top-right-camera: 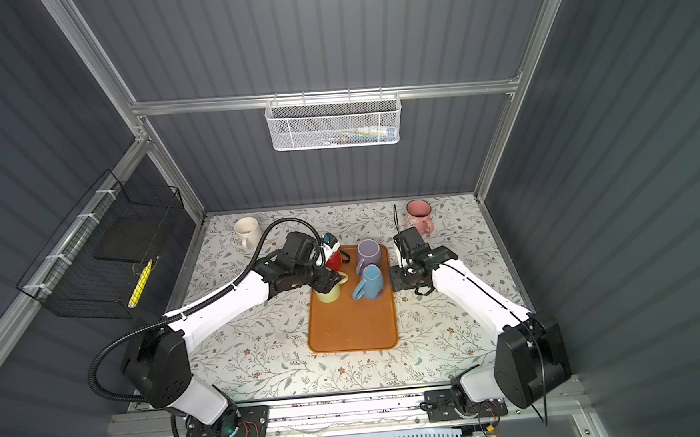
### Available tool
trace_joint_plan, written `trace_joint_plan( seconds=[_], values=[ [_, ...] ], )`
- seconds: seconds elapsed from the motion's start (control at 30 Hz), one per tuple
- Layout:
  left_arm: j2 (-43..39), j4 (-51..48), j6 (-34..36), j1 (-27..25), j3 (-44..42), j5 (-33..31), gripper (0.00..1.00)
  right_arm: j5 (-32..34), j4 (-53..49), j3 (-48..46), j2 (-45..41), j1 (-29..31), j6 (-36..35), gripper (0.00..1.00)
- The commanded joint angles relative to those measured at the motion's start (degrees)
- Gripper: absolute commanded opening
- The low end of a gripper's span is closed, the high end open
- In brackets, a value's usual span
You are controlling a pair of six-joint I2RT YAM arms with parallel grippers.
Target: Turn the mug right side up
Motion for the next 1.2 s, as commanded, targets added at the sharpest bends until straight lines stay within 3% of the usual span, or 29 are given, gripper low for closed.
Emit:
trace_joint_plan(
  seconds=[0.0,0.7,1.17],
  values=[
    [2.4,-1.1,-0.5,-0.5,3.3,-0.1,0.7,0.2,3.8,-0.7,-0.8,0.0,3.0,0.56],
    [11.5,2.3,0.4,-3.9,4.6,7.9,0.69,0.2,3.4,1.9,0.0,-4.5,1.7,0.55],
    [14.2,3.0,-0.9,-5.3,5.5,9.0,0.69,-0.2,4.5,-0.1,0.2,-5.5,2.1,0.56]
  ],
)
